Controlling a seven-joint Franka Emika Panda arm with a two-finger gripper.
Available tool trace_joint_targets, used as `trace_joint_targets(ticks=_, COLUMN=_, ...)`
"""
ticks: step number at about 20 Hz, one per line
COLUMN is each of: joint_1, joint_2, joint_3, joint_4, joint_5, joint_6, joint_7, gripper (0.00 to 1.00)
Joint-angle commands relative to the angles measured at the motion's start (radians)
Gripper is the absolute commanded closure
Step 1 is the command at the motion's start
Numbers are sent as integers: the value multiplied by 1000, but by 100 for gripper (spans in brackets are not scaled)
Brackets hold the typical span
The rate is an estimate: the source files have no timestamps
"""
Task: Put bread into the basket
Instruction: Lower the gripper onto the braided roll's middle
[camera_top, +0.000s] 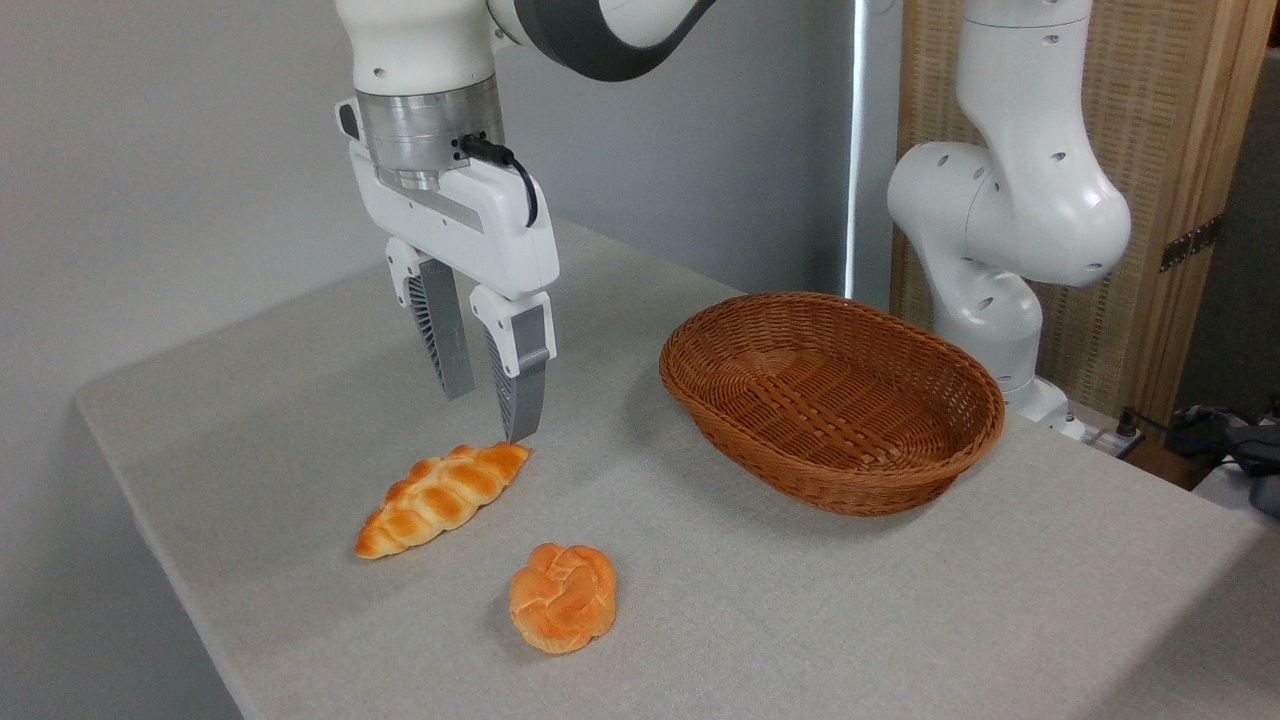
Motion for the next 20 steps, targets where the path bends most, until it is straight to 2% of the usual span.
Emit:
trace_joint_targets(ticks=1, joint_1=-3, joint_2=-9, joint_3=1, joint_4=-41, joint_5=-19, joint_6=76, joint_7=-5, gripper=0)
trace_joint_targets(ticks=4, joint_1=-3, joint_2=-9, joint_3=-12, joint_4=-84, joint_5=-35, joint_6=162, joint_7=0, gripper=0)
trace_joint_targets(ticks=8, joint_1=-3, joint_2=-7, joint_3=-34, joint_4=-109, joint_5=-36, joint_6=196, joint_7=-2, gripper=0)
trace_joint_targets(ticks=11, joint_1=-5, joint_2=-9, joint_3=-39, joint_4=-142, joint_5=-71, joint_6=244, joint_7=-5, gripper=0)
trace_joint_targets(ticks=14, joint_1=-5, joint_2=-1, joint_3=-60, joint_4=-168, joint_5=-72, joint_6=288, joint_7=-8, gripper=0)
trace_joint_targets(ticks=17, joint_1=-5, joint_2=28, joint_3=-88, joint_4=-199, joint_5=-72, joint_6=371, joint_7=-9, gripper=0)
trace_joint_targets(ticks=20, joint_1=-6, joint_2=69, joint_3=-112, joint_4=-199, joint_5=-72, joint_6=385, joint_7=-10, gripper=0)
